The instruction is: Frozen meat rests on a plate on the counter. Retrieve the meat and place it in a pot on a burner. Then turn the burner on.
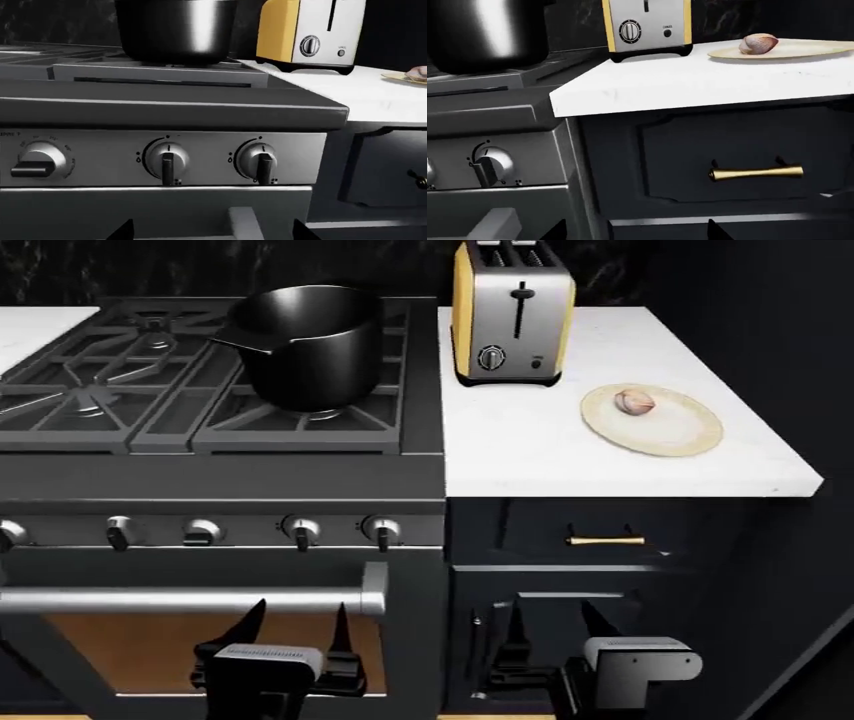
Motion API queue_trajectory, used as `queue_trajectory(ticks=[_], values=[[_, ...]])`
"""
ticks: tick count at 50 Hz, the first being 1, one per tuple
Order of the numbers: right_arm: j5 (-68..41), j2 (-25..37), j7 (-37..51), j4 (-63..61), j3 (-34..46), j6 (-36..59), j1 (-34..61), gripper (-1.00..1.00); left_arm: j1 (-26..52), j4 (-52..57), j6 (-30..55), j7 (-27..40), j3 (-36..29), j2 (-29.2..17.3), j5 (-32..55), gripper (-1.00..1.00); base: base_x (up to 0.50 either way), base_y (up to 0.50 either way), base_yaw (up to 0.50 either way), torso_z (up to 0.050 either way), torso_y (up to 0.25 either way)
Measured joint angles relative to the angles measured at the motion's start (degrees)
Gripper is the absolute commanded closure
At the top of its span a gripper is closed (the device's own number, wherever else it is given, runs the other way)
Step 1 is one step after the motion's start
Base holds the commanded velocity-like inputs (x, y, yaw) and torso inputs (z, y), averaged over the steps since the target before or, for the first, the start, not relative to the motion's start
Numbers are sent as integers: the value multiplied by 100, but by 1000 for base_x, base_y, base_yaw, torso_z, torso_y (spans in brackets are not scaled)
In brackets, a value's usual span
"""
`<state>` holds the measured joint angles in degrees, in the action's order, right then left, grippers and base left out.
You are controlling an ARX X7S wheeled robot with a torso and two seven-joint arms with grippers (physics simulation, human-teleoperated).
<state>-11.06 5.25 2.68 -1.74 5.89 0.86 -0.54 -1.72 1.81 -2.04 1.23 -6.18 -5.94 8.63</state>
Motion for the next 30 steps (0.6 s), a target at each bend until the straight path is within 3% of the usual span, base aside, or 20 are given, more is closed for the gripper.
queue_trajectory(ticks=[27, 30], values=[[-146, 131, 179, 71, 183, -22, 57, -100, 14, -24, -55, 142, -158, -139, 140, -100, 0, -500, 0, 50, 0], [-159, 157, 198, 80, 188, -35, 63, -100, 15, -20, -65, 158, -183, -134, 150, -100, 0, -159, 0, 33, 0]])
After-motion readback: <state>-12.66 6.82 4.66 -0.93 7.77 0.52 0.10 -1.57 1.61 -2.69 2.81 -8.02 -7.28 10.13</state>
